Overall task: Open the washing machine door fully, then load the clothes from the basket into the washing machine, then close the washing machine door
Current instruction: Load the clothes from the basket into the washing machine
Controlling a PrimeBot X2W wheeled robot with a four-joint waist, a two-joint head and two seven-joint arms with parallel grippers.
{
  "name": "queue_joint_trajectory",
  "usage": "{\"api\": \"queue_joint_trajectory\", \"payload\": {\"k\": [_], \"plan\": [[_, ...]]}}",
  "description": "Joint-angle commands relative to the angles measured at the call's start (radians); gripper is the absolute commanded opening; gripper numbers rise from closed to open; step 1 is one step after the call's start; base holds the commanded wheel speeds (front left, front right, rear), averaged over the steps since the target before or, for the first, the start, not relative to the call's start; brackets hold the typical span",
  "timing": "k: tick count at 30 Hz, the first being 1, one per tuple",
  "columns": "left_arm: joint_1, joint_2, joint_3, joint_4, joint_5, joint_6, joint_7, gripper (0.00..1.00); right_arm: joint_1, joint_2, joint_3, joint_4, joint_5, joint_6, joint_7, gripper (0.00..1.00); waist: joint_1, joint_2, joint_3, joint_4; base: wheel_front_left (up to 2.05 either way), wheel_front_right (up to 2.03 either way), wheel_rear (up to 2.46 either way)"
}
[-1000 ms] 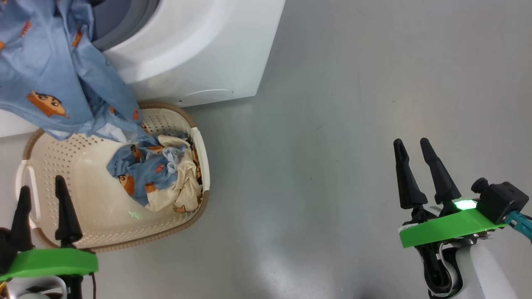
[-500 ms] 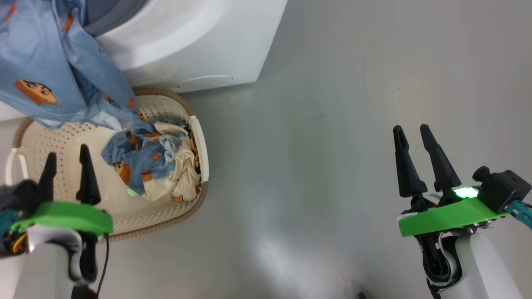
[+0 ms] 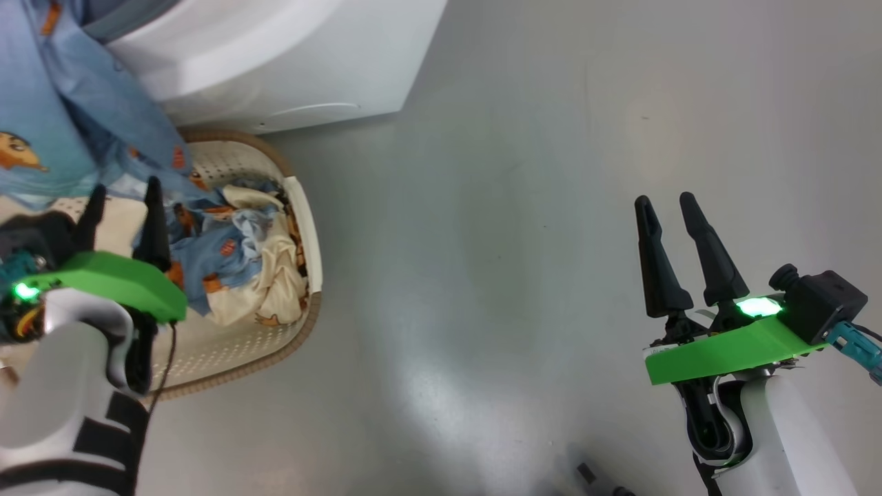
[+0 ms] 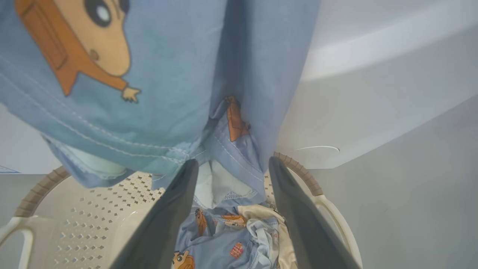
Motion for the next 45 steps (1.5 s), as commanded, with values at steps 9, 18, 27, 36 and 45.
{"api": "queue_joint_trajectory", "payload": {"k": [9, 18, 27, 36, 45], "plan": [[-0.111, 0.084, -0.037, 0.088, -0.054, -0.002, -0.006, 1.00, 0.004, 0.002, 0.033, -0.023, 0.002, 0.002, -0.006, 1.00, -0.0001, 0.0000, 0.028, -0.037, 0.00, 0.00, 0.00], [-0.159, 0.098, -0.061, 0.141, -0.090, -0.002, -0.006, 0.91, 0.008, 0.004, 0.044, -0.026, 0.000, 0.002, -0.006, 1.00, -0.0001, 0.0000, 0.030, -0.055, 0.00, 0.00, 0.00], [-0.176, 0.122, 0.015, 0.157, -0.166, -0.002, -0.006, 0.00, 0.019, 0.005, 0.046, -0.031, -0.001, 0.002, -0.006, 1.00, -0.0001, 0.0000, 0.023, -0.069, 0.00, 0.00, 0.00], [-0.149, 0.121, 0.179, 0.161, -0.141, 0.001, -0.006, 0.00, 0.029, 0.004, 0.034, -0.034, -0.005, 0.002, -0.006, 1.00, -0.0001, 0.0000, 0.009, -0.051, 0.00, 0.00, 0.00], [-0.098, 0.046, 0.448, -0.032, -0.005, 0.017, -0.006, 0.00, 0.023, 0.007, 0.031, -0.036, -0.006, 0.002, -0.006, 1.00, -0.0001, 0.0000, 0.003, -0.033, 0.00, 0.00, 0.00]]}}
